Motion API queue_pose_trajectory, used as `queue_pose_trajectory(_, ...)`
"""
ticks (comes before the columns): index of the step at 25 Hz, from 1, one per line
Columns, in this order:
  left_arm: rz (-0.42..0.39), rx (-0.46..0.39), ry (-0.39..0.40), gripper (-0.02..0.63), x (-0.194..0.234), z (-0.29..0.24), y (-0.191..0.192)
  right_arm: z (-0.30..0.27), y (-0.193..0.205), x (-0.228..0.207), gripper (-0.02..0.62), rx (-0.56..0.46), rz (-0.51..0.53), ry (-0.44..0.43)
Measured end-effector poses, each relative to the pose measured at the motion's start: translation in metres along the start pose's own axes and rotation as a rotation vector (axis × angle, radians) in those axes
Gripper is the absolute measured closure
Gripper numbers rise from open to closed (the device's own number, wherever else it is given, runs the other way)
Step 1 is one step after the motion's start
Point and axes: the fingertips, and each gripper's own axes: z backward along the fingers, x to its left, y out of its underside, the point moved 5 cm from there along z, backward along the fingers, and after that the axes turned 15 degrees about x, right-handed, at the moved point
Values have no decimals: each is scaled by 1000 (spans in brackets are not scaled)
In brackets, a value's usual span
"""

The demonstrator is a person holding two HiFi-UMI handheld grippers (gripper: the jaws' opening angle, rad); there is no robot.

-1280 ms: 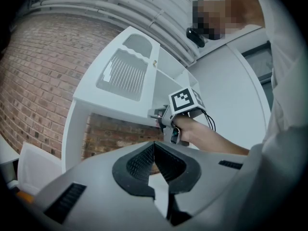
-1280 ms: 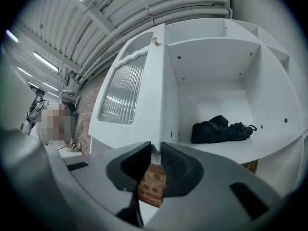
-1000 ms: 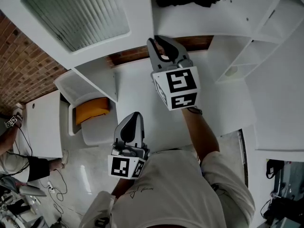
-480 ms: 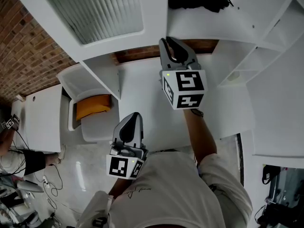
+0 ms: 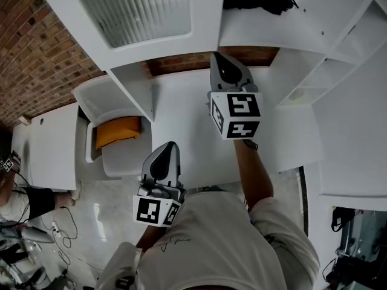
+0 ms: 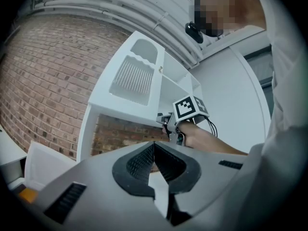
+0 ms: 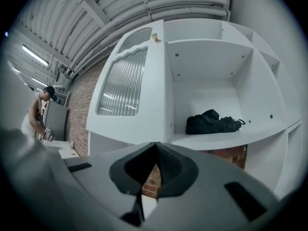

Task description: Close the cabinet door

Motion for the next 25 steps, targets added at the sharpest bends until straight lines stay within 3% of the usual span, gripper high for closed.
queue_pose_trajectory(6,55,6,24,589,6,13,4,11,15,16,571,29,29,2)
queue_pose_trajectory(21,51,46,49,589,9,44,9,51,55,40,572,106,-45,-50)
queue_pose_trajectory(25,43,49,59,589,6,53,9,63,64,50,572,126,-55,-97)
